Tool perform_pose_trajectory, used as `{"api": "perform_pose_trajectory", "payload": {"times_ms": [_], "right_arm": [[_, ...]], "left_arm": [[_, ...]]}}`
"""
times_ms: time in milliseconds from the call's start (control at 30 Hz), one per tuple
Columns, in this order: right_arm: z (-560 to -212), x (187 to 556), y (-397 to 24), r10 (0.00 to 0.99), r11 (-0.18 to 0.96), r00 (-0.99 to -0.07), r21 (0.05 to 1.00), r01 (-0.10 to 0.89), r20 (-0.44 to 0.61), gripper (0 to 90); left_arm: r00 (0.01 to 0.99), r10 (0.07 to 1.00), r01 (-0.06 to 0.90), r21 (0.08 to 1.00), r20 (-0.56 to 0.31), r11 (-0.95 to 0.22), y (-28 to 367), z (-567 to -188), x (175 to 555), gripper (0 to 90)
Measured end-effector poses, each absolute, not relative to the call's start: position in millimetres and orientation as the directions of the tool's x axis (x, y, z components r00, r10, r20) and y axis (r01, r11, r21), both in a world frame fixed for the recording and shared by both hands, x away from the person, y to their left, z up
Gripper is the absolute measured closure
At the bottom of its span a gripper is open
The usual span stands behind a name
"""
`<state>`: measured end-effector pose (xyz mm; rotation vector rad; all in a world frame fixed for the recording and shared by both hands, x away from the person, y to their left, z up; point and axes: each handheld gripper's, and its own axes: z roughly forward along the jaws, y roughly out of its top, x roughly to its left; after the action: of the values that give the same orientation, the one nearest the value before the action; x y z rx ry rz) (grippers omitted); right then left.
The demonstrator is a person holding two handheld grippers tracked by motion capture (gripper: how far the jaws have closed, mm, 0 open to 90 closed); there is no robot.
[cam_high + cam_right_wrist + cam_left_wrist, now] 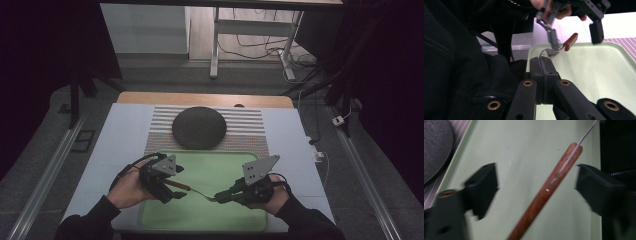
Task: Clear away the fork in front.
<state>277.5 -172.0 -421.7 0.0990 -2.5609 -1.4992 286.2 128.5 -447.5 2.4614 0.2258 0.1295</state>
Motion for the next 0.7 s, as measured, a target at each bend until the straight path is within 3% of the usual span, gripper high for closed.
{"api": "perform_pose_trajectory", "payload": {"times_ms": [367, 700], "right_arm": [[-423.4, 275.2, -170.5, -0.190, 0.514, -0.975, 0.858, 0.001, 0.115, 90.0], [-428.4, 278.1, -169.4, -0.208, 0.539, -0.966, 0.842, 0.018, 0.154, 89.2]], "left_arm": [[0.999, -0.001, -0.022, 0.581, 0.036, -0.814, 119.6, -448.0, 279.3, 70.2], [0.995, -0.101, -0.081, 0.561, -0.005, -0.824, 118.8, -454.5, 280.0, 76.3]]}}
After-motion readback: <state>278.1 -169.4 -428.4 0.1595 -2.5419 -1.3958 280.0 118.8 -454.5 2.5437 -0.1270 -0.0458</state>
